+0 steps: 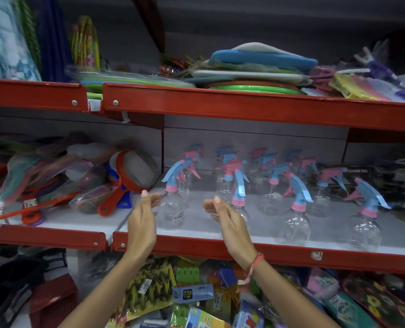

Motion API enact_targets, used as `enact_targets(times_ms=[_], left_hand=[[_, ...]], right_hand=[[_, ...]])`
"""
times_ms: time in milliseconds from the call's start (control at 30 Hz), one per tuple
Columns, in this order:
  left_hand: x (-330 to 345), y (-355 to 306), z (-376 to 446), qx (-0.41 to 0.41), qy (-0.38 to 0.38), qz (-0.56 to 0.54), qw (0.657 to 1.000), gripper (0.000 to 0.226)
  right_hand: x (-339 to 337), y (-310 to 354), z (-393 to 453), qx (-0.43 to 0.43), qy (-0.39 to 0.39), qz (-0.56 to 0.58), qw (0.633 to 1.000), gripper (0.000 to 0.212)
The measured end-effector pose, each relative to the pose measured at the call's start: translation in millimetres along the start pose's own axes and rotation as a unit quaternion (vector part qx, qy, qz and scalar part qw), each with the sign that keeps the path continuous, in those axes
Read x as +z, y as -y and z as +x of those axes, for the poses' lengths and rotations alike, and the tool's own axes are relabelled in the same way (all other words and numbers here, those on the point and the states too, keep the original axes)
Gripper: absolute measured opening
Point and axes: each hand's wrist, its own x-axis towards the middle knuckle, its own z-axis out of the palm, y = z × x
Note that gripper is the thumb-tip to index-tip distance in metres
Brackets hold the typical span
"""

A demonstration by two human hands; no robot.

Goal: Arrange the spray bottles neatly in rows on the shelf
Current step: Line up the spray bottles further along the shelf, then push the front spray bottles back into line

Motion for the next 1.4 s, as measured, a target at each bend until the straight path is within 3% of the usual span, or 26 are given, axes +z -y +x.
enact_targets(times_ms=[133,267,367,500,833,1067,1233,1300,1400], left_hand=[[-9.4,6.0,16.7,-0.061,0.027,0.035,0.997,0.075],[-11.5,8.8,33.2,-0.131,0.064,0.050,0.988,0.129],[-11.4,13.3,41.2,-0.173,0.093,0.034,0.980,0.143],[-15.9,-0.8,32.6,-0.176,0.118,0.029,0.977,0.120],[-23.5,-10.2,24.3,-0.209,0.153,0.058,0.964,0.093],[-28.1,-12.8,13.2,-0.211,0.149,0.048,0.965,0.096],[-35.9,-12.0,4.1,-0.201,0.131,0.048,0.970,0.146],[-35.7,-15.2,-0.5,-0.215,0.134,0.043,0.967,0.143],[-31.3,-20.1,-8.7,-0.228,0.169,0.030,0.958,0.116]], right_hand=[[26.9,-5.6,21.2,0.068,0.041,0.000,0.997,0.049],[43.5,-7.8,37.2,0.120,0.061,-0.001,0.991,0.068],[50.2,-7.1,44.8,0.133,0.071,-0.001,0.989,0.069],[55.1,-5.7,46.5,0.131,0.078,-0.001,0.988,0.073],[46.1,-1.6,28.0,0.143,0.092,0.023,0.985,0.070],[42.1,2.0,14.7,0.135,0.106,0.017,0.985,0.071],[45.0,4.2,26.4,0.160,0.098,0.044,0.981,0.076],[47.3,7.7,32.5,0.187,0.115,0.085,0.972,0.079],[51.3,13.8,34.2,0.197,0.142,0.102,0.965,0.079]])
